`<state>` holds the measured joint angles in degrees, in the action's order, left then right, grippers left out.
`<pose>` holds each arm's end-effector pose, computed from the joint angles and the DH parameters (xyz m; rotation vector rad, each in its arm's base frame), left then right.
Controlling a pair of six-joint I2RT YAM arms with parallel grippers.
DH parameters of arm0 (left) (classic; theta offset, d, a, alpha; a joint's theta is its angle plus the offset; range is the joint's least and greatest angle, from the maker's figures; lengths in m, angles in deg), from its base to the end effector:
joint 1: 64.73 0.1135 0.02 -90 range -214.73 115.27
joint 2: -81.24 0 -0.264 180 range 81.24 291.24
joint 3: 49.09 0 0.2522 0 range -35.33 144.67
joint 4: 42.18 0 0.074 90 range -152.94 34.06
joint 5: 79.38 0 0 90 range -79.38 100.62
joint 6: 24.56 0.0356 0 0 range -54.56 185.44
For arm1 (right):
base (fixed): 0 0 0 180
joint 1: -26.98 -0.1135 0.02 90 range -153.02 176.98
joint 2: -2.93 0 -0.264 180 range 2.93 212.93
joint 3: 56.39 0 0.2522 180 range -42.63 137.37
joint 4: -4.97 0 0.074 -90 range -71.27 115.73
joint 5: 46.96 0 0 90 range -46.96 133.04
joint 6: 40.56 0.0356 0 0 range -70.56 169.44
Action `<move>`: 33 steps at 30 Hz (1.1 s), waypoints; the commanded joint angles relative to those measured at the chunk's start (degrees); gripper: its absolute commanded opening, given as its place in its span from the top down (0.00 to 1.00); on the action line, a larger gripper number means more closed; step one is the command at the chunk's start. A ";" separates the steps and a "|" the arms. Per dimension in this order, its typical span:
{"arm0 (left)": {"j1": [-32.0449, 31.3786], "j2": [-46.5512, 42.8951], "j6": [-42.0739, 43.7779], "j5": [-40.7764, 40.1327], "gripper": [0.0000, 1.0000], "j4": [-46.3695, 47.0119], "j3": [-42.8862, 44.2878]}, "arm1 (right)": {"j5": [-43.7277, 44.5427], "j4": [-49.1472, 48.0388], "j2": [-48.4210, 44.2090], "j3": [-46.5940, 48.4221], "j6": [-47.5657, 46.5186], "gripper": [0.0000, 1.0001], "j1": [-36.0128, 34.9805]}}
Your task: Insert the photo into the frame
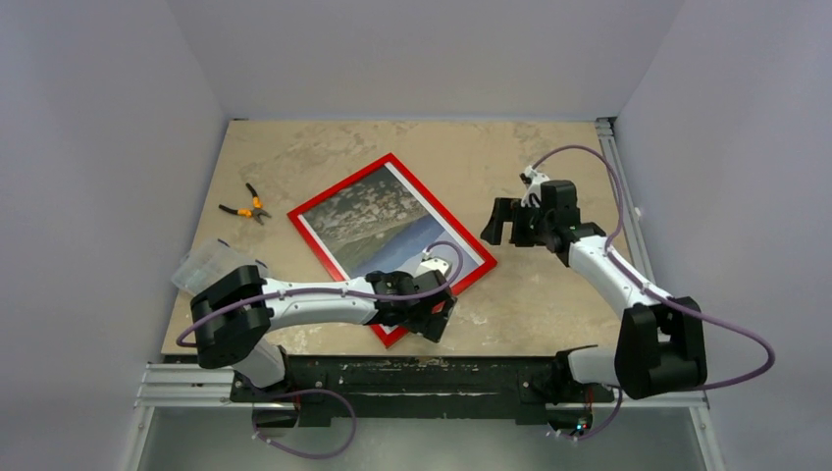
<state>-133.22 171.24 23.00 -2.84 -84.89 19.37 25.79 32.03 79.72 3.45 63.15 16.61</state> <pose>0.1184 -0.2777 0.1871 0.5332 2.6256 -0.3251 0.2721 0.0605 0.2220 -0.0830 2.3621 0.5587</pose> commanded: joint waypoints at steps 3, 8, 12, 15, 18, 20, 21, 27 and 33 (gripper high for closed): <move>0.99 -0.32 0.12 2.55 0.07 3.67 -2.62 | -4.50 6.80 -3.73 -2.09 9.94 0.01 0.07; 0.99 1.41 0.15 4.14 0.15 4.74 -2.80 | -7.40 2.11 -5.23 -8.35 17.07 0.02 -3.28; 0.99 2.30 0.16 5.47 0.20 5.99 -2.71 | -7.53 -0.88 -2.45 -9.68 20.63 0.04 -6.93; 0.99 2.97 0.16 7.06 0.23 7.15 -1.90 | -7.68 -5.13 0.44 -10.65 24.39 0.06 -9.31; 0.99 4.52 0.52 9.33 0.25 8.79 -0.43 | -7.54 -9.55 2.88 -11.51 27.41 0.08 -9.71; 0.99 6.26 0.72 10.55 0.25 9.08 1.35 | -6.69 -10.66 4.36 -10.67 27.80 0.08 -9.76; 0.99 7.19 0.92 11.05 0.25 9.20 2.37 | -6.64 -11.08 5.16 -10.07 28.21 0.08 -9.74; 0.99 12.40 1.80 16.32 0.25 12.32 7.70 | -3.17 -11.89 9.84 -4.04 28.25 0.07 -8.78; 0.99 15.24 2.16 20.22 0.23 16.95 13.50 | -4.97 -8.86 12.44 1.74 24.72 0.06 -1.37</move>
<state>-131.12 183.26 26.02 6.63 -76.61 29.84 19.80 24.01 91.83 0.88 90.52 11.15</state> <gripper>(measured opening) 0.754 0.937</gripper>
